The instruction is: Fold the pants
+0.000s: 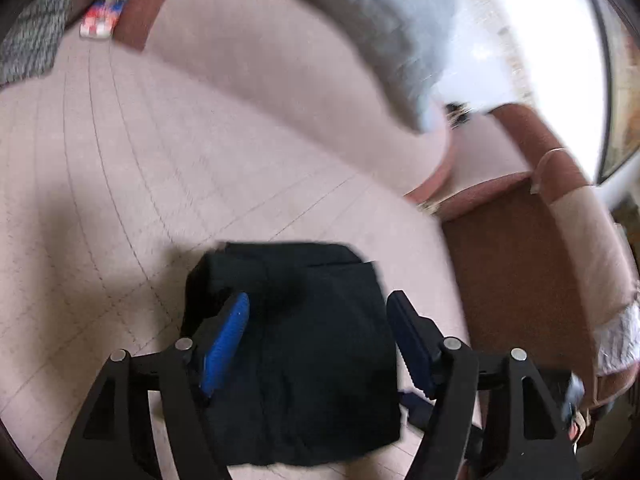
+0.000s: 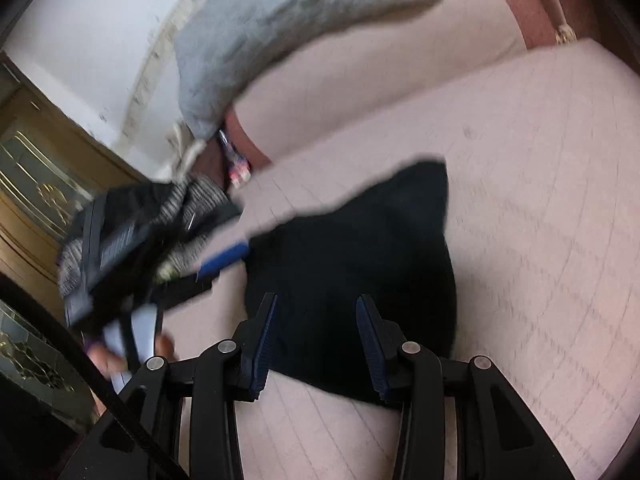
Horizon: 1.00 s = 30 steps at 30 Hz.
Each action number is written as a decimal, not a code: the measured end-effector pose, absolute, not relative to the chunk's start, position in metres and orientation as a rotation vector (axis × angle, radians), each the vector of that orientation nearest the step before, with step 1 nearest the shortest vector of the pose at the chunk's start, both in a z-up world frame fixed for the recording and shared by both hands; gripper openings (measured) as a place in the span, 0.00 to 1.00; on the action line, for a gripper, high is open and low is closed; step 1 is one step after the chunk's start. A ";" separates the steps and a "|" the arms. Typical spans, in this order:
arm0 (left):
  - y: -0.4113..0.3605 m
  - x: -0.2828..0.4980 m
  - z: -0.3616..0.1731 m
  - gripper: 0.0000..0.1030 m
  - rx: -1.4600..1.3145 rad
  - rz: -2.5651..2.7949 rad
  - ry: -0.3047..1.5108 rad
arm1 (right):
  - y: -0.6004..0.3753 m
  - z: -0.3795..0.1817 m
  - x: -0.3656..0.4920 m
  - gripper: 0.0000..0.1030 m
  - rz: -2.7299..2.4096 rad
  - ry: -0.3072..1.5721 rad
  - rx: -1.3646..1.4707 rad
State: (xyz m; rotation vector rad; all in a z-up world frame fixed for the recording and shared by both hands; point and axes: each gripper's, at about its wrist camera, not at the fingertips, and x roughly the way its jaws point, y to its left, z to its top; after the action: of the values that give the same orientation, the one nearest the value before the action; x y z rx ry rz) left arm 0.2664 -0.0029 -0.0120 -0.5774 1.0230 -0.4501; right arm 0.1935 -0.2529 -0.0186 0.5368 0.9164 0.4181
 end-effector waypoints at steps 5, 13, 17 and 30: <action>-0.003 0.288 -0.046 0.68 -0.606 -0.373 1.080 | -0.260 -0.039 0.191 0.40 0.369 0.919 0.512; 0.005 0.264 -0.024 0.69 -0.541 -0.386 1.081 | -0.258 -0.024 0.182 0.46 0.255 0.874 0.380; 0.009 0.224 -0.007 0.69 -0.420 -0.386 1.034 | -0.265 -0.011 0.154 0.50 0.208 0.842 0.334; 0.006 0.137 -0.013 0.74 -0.291 -0.331 1.037 | -0.277 -0.025 0.110 0.55 0.116 0.926 0.329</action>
State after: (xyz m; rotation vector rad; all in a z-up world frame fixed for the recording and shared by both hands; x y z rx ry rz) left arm 0.1373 0.0063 -0.0128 -0.2907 1.0370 -0.3306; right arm 0.1101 -0.2767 -0.0245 0.3290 0.9262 0.1156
